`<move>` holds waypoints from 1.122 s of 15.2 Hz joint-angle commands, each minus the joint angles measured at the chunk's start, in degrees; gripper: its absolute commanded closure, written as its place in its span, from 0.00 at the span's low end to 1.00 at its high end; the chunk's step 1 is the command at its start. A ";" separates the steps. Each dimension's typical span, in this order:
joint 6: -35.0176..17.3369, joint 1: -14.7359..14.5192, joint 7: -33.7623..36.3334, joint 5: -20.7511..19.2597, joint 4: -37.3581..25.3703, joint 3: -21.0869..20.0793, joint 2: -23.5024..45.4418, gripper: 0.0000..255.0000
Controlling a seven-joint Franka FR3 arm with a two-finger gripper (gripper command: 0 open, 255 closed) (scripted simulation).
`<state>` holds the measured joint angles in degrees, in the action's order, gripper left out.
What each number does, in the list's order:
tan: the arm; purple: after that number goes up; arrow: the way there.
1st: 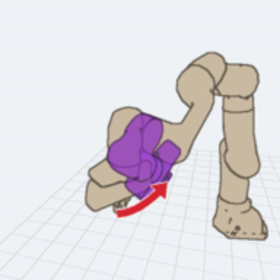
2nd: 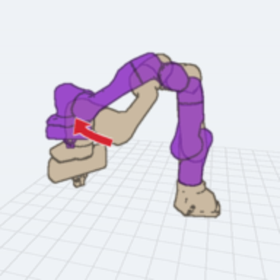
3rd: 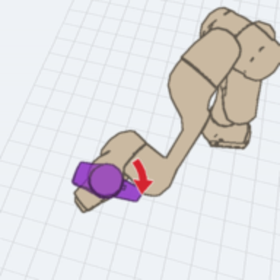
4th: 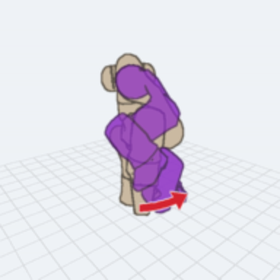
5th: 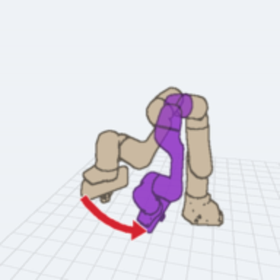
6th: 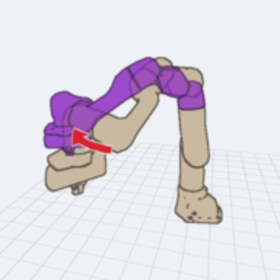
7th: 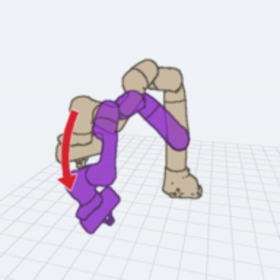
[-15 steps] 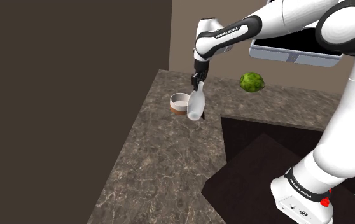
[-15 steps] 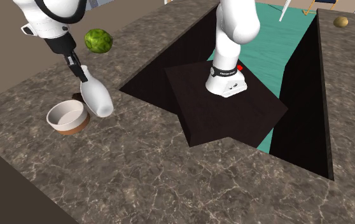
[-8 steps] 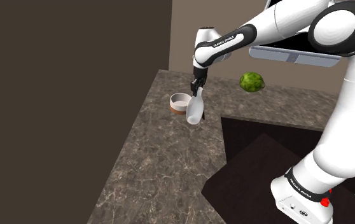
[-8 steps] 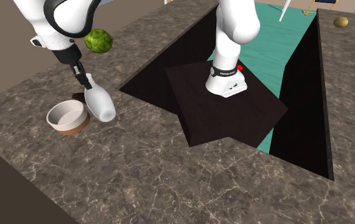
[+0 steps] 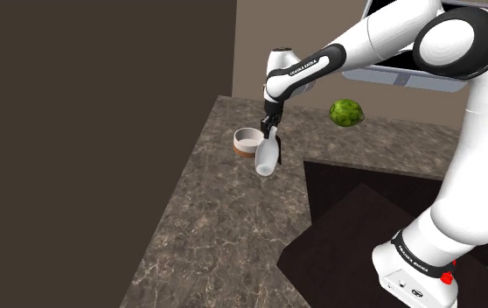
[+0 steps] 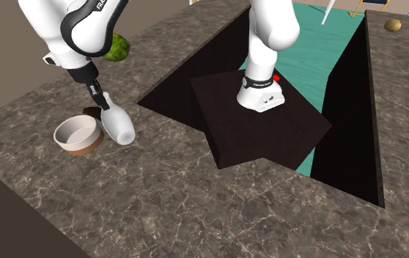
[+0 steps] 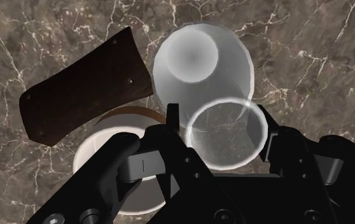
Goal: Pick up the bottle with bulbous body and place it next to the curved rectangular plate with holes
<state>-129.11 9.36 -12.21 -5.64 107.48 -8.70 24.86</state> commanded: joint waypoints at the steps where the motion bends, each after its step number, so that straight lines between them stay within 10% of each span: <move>1: -0.16 -0.01 0.02 -0.02 0.02 0.01 0.08 1.00; 6: -0.16 -0.01 0.02 -0.02 0.02 0.01 0.08 1.00; 7: -0.17 -0.01 0.02 -0.02 0.03 0.01 0.09 0.00; 17: 5.90 0.20 -0.54 0.85 -2.40 -0.43 -3.60 0.00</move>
<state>-124.04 9.48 -12.61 -4.88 105.59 -9.13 21.51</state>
